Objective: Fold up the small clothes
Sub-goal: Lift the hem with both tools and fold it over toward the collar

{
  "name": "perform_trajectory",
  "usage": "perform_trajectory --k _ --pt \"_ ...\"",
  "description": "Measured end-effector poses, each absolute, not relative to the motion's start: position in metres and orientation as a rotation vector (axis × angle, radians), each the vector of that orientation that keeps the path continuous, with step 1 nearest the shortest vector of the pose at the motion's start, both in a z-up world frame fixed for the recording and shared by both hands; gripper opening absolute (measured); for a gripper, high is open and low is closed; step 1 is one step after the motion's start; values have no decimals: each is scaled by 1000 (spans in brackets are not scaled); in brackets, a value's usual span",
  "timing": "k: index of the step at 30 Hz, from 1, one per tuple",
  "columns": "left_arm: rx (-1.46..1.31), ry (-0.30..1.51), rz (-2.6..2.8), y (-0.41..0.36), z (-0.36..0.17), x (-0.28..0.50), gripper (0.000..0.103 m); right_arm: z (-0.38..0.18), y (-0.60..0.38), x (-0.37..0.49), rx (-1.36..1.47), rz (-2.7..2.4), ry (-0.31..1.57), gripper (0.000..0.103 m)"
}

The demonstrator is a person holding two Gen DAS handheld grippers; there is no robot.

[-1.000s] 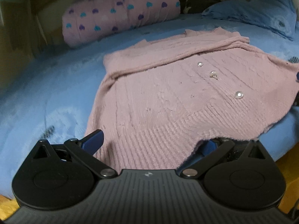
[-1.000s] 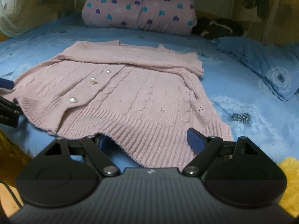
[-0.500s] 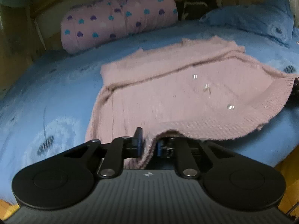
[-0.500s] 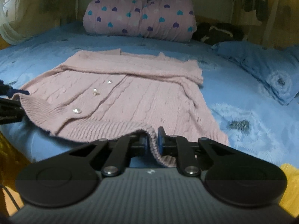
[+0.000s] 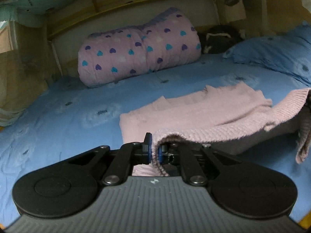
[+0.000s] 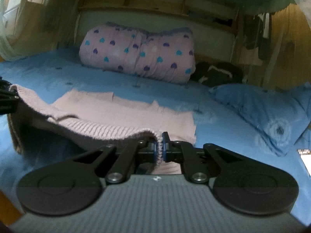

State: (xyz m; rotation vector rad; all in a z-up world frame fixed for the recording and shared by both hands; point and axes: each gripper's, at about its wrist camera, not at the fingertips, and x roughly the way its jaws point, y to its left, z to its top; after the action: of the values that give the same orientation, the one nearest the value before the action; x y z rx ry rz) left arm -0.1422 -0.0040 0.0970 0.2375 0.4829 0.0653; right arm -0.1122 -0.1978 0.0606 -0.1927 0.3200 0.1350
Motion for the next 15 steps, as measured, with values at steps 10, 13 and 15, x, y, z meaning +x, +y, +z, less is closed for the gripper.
perform_trajectory --k 10,13,15 --pt "236 375 119 -2 128 -80 7 83 -184 -60 -258 110 198 8" --pt "220 346 132 -4 140 -52 7 90 -179 -42 -282 90 155 8" --pt "223 328 145 -4 145 -30 7 93 -176 -29 -302 79 131 8"
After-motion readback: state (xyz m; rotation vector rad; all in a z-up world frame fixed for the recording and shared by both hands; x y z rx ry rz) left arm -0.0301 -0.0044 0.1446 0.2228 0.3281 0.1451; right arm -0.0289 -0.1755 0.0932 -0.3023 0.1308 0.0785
